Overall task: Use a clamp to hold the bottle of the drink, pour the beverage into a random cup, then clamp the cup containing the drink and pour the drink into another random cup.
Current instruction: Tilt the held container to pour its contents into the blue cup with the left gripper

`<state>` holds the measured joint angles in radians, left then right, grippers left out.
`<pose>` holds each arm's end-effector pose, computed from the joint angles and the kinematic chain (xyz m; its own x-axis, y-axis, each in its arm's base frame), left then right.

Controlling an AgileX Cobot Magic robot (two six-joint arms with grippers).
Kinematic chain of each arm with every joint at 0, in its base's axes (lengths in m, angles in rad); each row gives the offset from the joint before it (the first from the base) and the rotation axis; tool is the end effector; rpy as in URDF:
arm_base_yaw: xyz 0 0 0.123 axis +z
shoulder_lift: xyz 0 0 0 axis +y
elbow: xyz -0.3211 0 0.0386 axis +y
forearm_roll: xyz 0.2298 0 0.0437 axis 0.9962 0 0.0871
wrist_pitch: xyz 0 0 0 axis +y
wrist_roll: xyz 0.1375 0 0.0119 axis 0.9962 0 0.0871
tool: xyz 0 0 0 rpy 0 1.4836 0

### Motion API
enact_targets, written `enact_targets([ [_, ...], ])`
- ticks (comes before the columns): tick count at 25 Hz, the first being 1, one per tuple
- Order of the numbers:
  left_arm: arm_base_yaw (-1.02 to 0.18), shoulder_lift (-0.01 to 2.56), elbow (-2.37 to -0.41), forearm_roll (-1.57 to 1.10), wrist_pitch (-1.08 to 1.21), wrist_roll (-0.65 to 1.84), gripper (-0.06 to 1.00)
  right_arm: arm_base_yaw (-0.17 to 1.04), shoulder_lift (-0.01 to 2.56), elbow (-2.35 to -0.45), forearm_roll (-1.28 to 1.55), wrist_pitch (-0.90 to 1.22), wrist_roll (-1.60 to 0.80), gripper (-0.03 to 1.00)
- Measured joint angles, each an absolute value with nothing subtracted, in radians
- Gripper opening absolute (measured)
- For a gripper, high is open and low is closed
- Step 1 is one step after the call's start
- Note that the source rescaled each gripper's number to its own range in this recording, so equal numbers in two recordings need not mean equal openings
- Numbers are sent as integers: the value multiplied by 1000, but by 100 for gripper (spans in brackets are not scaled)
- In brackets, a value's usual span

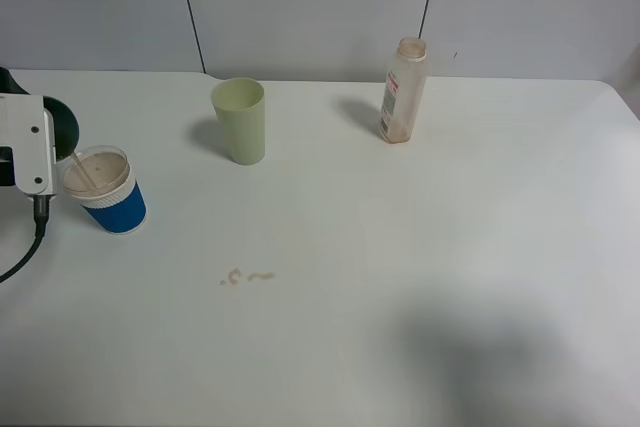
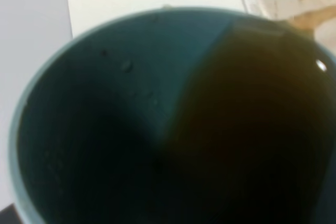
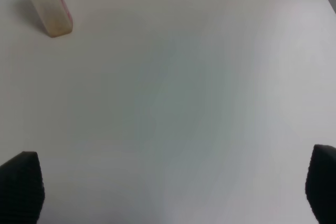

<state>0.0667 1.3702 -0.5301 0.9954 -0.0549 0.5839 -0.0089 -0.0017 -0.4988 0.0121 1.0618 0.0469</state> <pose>0.2629 0.0113 0.2121 -0.0270 0.9993 -0.0246 0.6604 0.0363 0.7500 -0.0178 0.0016 0.2466 -0.4559 0.0568 -0.8882 0.0236 0.9984 0.0518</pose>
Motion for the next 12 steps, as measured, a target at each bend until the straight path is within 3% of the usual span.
enact_targets([
  [12, 67, 1370, -566, 1006, -28, 599, 1, -9, -2, -499, 12, 1062, 47, 100],
])
